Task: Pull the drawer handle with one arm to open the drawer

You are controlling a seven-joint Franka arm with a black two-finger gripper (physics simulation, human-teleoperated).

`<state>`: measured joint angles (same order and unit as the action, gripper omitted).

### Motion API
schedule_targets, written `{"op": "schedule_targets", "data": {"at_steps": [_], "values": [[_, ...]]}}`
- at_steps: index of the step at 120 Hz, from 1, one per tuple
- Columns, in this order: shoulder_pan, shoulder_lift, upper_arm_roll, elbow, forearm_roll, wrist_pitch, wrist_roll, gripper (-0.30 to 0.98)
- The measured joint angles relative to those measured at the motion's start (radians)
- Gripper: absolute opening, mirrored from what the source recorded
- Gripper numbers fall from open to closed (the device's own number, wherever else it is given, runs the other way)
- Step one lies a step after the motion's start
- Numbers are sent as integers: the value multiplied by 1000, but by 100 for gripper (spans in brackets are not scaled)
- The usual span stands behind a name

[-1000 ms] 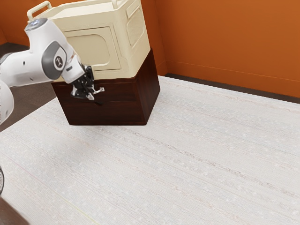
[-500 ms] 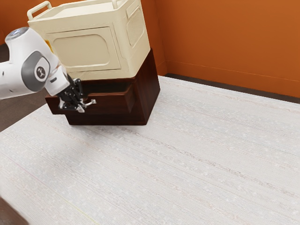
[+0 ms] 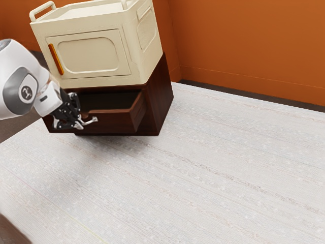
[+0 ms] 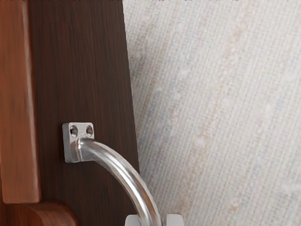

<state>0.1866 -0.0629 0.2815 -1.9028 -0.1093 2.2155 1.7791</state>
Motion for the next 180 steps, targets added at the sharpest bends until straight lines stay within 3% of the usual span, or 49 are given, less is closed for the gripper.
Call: {"op": "schedule_targets", "data": {"at_steps": [77, 128, 151, 180], "values": [[-55, -183, 51, -209, 6, 47, 3, -6], [-73, -211, 51, -232, 5, 52, 2, 3], [-71, -231, 51, -232, 6, 41, 0, -1], [-82, -243, 51, -231, 5, 39, 1, 10]]}}
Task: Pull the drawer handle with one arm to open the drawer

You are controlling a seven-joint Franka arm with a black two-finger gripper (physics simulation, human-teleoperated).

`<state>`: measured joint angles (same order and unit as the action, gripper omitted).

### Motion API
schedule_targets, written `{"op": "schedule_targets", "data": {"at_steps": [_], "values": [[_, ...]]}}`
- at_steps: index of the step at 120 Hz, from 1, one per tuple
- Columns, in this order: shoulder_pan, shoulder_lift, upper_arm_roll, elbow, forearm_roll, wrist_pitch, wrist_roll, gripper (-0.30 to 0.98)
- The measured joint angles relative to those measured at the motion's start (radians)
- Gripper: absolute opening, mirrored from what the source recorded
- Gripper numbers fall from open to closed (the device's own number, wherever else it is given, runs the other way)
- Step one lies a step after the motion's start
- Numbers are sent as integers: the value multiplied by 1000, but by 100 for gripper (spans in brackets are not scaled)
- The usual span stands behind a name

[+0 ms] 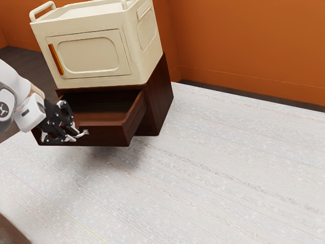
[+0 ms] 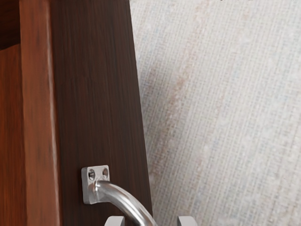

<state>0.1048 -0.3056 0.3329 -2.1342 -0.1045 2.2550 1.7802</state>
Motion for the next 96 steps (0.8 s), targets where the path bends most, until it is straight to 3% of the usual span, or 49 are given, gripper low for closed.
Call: {"op": "schedule_targets", "data": {"at_steps": [38, 54, 68, 81, 96], "values": [[3, -55, 7, 32, 0, -82, 2, 16], [-2, -17, -10, 191, 5, -220, -6, 19], [-28, 63, -48, 385, 76, -384, -42, 24], [-30, 192, -62, 578, 107, -541, -87, 38], [-44, 272, -99, 667, 164, -664, -162, 52]]}}
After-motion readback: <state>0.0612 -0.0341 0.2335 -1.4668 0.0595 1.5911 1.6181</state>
